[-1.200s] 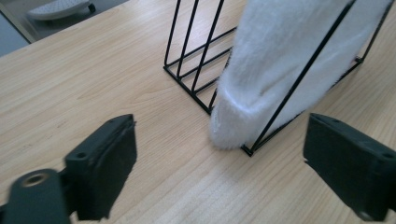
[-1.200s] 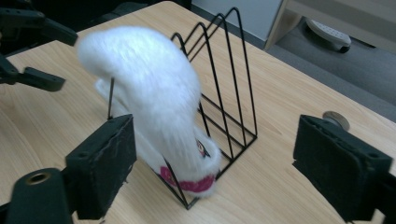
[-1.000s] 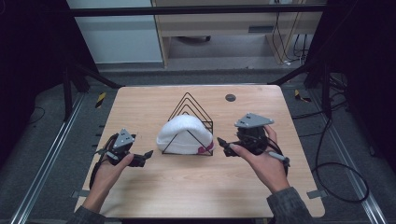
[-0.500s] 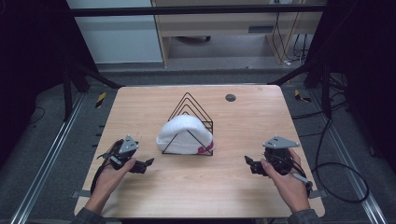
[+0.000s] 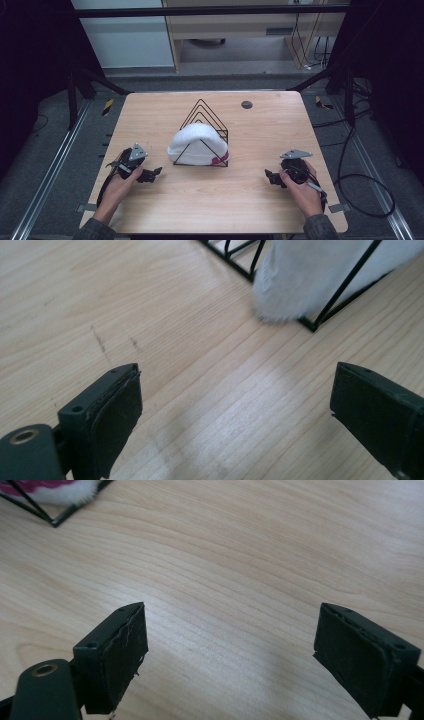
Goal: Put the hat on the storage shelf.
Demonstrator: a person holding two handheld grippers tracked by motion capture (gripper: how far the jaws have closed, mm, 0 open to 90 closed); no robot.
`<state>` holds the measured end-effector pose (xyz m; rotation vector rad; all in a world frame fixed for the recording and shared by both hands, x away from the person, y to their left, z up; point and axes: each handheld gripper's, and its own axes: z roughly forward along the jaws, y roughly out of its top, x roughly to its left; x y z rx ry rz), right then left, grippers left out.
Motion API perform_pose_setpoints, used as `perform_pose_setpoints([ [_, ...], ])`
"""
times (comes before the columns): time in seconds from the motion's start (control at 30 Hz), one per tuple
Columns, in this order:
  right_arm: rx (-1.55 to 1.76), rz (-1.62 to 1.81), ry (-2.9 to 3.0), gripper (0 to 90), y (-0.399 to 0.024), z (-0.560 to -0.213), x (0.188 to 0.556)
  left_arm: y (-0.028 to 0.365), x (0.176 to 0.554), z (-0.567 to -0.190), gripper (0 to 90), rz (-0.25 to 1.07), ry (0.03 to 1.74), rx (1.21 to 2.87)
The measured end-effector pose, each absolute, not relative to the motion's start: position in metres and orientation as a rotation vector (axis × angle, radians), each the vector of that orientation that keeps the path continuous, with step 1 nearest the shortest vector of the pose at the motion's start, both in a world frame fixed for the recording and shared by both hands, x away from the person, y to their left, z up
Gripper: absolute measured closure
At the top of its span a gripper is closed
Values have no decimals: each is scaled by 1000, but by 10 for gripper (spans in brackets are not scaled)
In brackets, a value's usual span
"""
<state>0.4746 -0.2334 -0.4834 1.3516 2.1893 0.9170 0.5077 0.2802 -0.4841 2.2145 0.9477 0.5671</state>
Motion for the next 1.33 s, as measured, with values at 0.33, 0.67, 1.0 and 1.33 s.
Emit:
perform_pose_setpoints([
  [0.33,1425,931,2137,137,-227,-500,497,290,518,-494,54,537,1029,2183],
  [0.67,1470,930,2102,114,-218,-507,513,294,525,-503,52,487,1065,2171],
  [1.0,1455,899,2048,77,-209,-512,512,295,525,-508,0,465,1051,2162],
  [1.33,1498,883,2002,77,-202,-512,501,296,524,-508,0,459,1033,2170],
])
